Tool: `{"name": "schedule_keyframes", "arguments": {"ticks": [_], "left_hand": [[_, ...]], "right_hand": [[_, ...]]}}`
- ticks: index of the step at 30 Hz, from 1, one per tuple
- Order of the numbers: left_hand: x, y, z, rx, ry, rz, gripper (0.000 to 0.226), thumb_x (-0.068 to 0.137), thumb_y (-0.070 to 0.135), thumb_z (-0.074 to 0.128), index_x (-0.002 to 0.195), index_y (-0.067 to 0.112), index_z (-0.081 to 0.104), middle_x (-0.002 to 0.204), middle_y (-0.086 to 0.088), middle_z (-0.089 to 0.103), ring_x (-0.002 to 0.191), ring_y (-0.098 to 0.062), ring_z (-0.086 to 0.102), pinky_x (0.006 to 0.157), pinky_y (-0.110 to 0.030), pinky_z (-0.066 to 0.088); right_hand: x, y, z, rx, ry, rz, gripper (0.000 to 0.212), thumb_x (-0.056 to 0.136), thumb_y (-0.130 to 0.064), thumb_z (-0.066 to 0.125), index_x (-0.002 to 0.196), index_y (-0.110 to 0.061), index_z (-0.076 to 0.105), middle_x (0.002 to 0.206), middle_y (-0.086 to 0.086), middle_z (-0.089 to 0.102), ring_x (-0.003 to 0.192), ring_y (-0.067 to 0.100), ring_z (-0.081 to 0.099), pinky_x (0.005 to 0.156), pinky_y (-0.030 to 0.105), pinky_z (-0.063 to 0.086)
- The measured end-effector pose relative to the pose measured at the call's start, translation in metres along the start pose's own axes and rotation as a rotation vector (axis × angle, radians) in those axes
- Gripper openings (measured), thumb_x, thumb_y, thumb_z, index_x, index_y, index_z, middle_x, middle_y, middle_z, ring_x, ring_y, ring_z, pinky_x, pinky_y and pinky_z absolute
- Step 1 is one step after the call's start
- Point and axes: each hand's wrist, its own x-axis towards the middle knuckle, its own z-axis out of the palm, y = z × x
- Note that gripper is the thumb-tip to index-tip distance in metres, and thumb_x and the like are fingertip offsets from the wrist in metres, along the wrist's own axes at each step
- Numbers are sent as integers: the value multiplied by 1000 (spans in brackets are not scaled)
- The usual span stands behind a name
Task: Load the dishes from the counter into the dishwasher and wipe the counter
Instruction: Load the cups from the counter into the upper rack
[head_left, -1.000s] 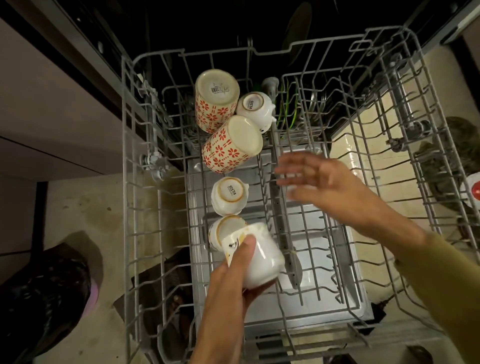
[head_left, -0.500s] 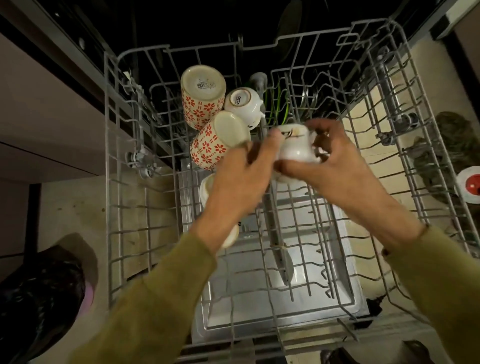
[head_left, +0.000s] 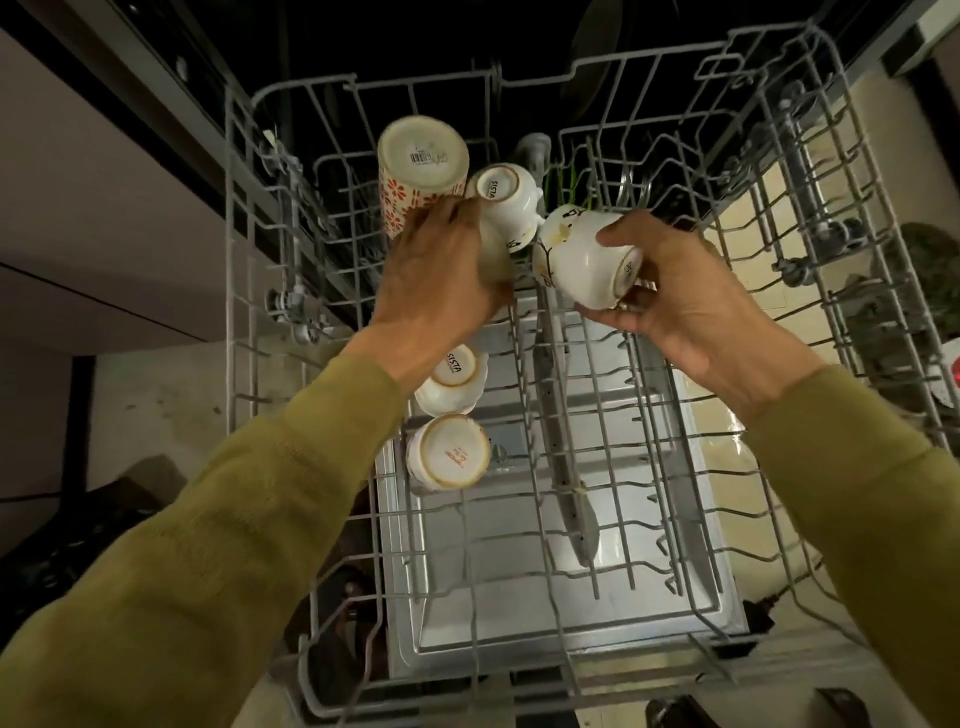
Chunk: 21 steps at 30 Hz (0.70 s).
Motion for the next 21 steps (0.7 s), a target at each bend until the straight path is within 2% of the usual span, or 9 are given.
{"name": "schedule_keyframes", "arguments": {"ticks": [2,4,7,10,13,15,18,21], "left_hand": [[-3,-9,-2,-41,9,-21,78,80,47,76,143,15,43,145,-4,47,131,-31,43,107,-47,41],[-5,-20,-4,-74,21,-47,79,80,53,74,142,15,44,145,-5,47,131,-30,45,106,-48,43],[-6,-30,-3,-105,26,-38,85,80,52,75,148,15,40,150,-5,42,135,-29,42,112,-45,39],[-8,-32,-1,-121,29,-18,86,80,49,76,149,16,38,152,-4,37,138,-29,37,115,-44,36],[-9,-33,1,-155,42,-7,83,78,42,79,146,15,40,150,-4,33,135,-30,39,112,-44,39],[-9,-34,2,-155,41,0,84,77,37,81,147,14,40,149,-5,31,134,-30,40,112,-43,40],[-9,-36,2,-159,44,5,84,77,36,81,147,16,40,150,-5,31,134,-30,41,111,-44,41],[-9,-37,1,-157,39,5,85,75,34,82,147,15,40,149,-6,32,134,-30,43,112,-43,40]], "right_hand": [[2,0,7,-151,28,-61,45,80,-21,72,121,-10,56,116,9,59,102,25,64,79,44,61],[8,2,12,-335,45,-167,46,79,-28,74,119,-13,58,108,4,63,95,20,67,75,41,62],[16,2,23,-650,46,-329,44,77,-40,74,109,-14,60,92,-4,65,82,11,66,64,19,56],[23,2,33,-847,51,-386,43,76,-48,73,101,-15,60,86,-4,62,76,10,61,54,17,44],[31,2,43,-908,36,-388,43,77,-48,75,102,-16,61,85,-9,61,75,2,58,48,6,37],[37,2,50,-937,52,-377,51,75,-52,75,108,-15,62,90,-7,62,81,7,61,53,9,40],[43,3,58,-1013,84,-379,61,74,-56,73,114,-10,60,103,2,65,94,18,64,69,25,51],[45,1,61,-1050,93,-375,65,73,-58,72,113,-8,60,105,8,66,94,25,66,76,34,56]]}}
